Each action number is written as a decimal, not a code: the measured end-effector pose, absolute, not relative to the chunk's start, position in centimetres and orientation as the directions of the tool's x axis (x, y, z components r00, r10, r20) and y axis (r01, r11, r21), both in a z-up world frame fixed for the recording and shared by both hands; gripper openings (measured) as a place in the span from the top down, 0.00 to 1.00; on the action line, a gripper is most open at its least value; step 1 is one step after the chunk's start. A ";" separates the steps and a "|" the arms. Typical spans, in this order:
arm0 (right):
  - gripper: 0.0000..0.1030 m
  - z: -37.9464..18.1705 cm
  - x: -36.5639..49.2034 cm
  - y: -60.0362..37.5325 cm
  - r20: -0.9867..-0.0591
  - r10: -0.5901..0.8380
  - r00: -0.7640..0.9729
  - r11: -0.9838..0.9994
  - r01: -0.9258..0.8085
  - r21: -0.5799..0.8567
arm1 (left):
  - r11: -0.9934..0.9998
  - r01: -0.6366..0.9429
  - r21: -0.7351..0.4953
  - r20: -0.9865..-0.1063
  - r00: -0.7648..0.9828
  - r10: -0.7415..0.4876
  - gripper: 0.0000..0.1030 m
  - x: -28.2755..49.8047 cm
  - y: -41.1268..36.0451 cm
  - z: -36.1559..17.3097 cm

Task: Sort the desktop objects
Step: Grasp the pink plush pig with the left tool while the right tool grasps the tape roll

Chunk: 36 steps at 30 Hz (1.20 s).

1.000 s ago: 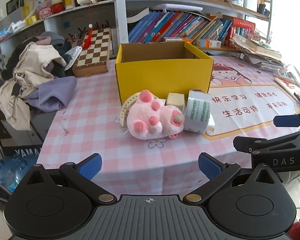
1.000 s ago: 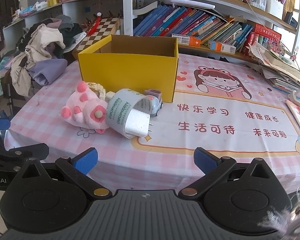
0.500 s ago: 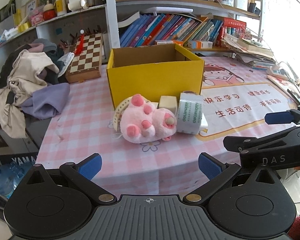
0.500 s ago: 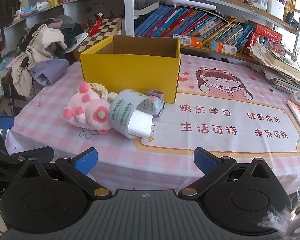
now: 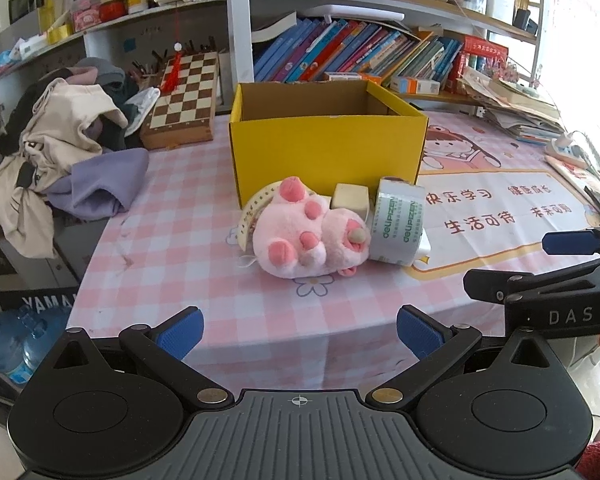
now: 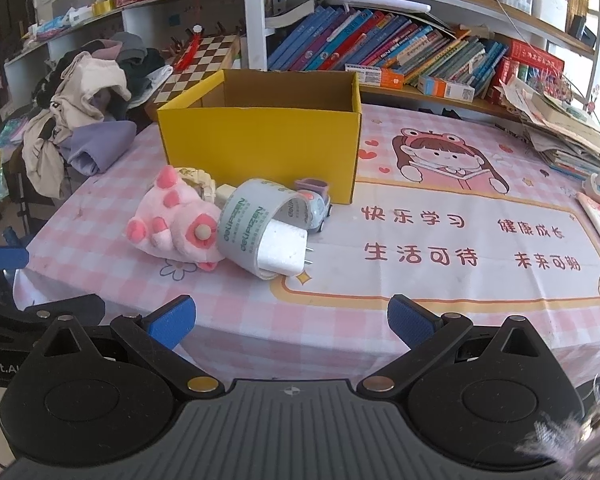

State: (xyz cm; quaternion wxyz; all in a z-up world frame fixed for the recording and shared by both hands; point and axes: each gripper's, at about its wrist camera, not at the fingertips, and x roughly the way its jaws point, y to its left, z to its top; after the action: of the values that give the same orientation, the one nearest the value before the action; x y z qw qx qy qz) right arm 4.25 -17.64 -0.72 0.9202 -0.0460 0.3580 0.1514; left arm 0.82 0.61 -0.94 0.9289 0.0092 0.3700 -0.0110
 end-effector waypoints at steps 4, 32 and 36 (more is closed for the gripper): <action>0.00 -0.7 4.7 -17.8 -0.675 0.250 0.695 0.950 -0.310 0.033 | 1.000 0.018 0.001 -0.687 0.727 -0.012 0.00 1.2 0.7 -1.0; 0.36 -1.0 13.2 -16.0 -0.700 0.432 0.568 0.870 -0.468 0.156 | 0.986 -0.162 -0.027 -0.702 0.706 0.097 0.00 6.3 3.3 -1.3; 0.47 -1.8 15.0 -15.7 -0.719 0.468 0.515 0.858 -0.459 0.230 | 0.987 -0.160 -0.015 -0.710 0.697 0.102 0.00 6.4 3.4 -1.4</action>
State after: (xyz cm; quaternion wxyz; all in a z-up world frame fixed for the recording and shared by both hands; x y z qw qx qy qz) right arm 15.01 -15.68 -1.76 0.8703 0.0053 0.4145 0.2661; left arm 6.45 3.37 -1.44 0.9203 -0.0377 0.3827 0.0712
